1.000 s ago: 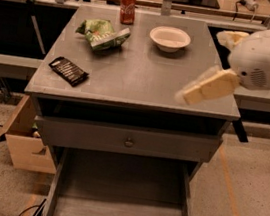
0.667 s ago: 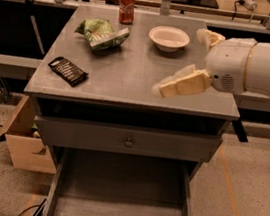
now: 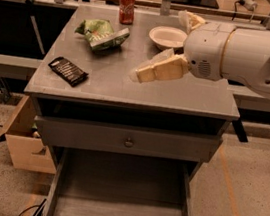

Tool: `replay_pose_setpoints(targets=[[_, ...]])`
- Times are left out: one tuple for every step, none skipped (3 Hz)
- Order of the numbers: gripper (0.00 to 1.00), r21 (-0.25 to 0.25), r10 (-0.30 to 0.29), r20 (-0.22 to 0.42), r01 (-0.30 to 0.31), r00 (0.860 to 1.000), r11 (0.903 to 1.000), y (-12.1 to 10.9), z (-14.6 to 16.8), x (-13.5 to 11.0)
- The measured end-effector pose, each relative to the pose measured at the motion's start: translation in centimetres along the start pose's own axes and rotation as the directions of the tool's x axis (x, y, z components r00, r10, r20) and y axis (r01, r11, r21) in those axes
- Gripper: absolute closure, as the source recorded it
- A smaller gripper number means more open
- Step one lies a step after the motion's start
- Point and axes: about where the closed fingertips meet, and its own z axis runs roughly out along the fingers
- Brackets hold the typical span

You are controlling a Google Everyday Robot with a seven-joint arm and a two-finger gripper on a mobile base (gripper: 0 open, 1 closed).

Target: Place rxbar chocolate into middle drawer

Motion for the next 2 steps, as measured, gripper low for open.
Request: replay_pose_setpoints(targets=[[0.00,-0.028,0.002,-0.039,-0.003,0.999,0.9996,1.6,3.8,0.0],[0.00,-0.063,0.061,-0.004,-0.062,0.998,0.9961,4.0,9.3,1.0]])
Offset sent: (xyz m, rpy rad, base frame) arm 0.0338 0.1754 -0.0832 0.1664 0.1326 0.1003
